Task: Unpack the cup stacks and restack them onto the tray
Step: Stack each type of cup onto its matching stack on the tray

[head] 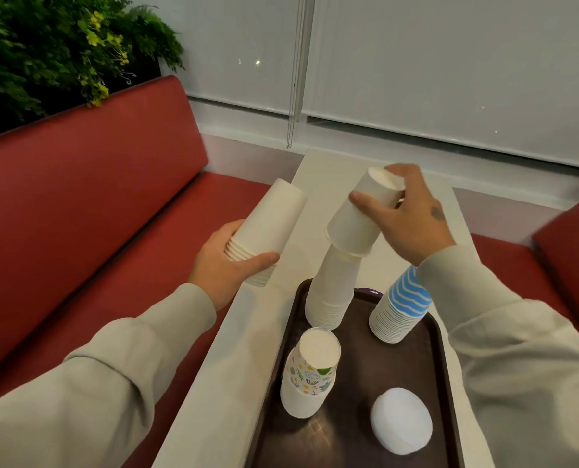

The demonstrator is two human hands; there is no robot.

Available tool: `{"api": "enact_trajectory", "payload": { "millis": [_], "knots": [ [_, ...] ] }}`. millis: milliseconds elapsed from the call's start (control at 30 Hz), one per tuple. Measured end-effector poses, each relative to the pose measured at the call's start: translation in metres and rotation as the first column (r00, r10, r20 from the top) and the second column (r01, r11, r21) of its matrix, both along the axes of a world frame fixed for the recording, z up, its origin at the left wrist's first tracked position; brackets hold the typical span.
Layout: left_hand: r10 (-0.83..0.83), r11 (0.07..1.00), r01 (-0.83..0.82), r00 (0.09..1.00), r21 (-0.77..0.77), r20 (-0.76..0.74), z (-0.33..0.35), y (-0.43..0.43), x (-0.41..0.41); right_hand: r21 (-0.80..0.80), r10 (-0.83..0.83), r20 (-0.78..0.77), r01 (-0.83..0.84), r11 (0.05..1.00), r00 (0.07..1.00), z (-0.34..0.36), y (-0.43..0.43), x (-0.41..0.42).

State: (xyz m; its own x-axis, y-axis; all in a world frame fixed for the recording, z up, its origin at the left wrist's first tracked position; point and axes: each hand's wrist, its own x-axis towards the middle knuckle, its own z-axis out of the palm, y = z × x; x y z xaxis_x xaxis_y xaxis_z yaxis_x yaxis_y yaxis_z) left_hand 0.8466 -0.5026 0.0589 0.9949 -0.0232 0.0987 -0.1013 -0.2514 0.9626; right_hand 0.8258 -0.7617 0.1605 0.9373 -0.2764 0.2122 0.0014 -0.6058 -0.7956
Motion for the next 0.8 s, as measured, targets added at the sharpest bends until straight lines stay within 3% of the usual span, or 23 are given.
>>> {"api": "enact_trajectory", "payload": {
  "millis": [367, 500, 600, 800],
  "knots": [
    [-0.046, 0.999, 0.045, 0.999, -0.023, -0.008, 0.003, -0.01, -0.004, -0.111, 0.045, -0.261, -0.077, 0.991, 0.964, -0.048, 0.012, -0.01],
    [-0.067, 0.997, 0.068, 0.998, -0.043, 0.013, 0.006, -0.014, -0.007, -0.089, 0.039, -0.129, -0.05, 0.995, 0.991, -0.042, 0.013, -0.014],
    [-0.102, 0.994, 0.104, 0.994, -0.038, 0.034, 0.01, -0.019, -0.011, 0.024, 0.042, 0.001, -0.042, 0.999, 0.999, -0.029, 0.02, -0.014],
    [-0.141, 0.989, 0.137, 0.987, 0.049, 0.078, 0.017, -0.027, -0.012, 0.199, 0.17, -0.093, -0.149, 0.969, 0.981, -0.019, 0.039, -0.006]
  ]
}}
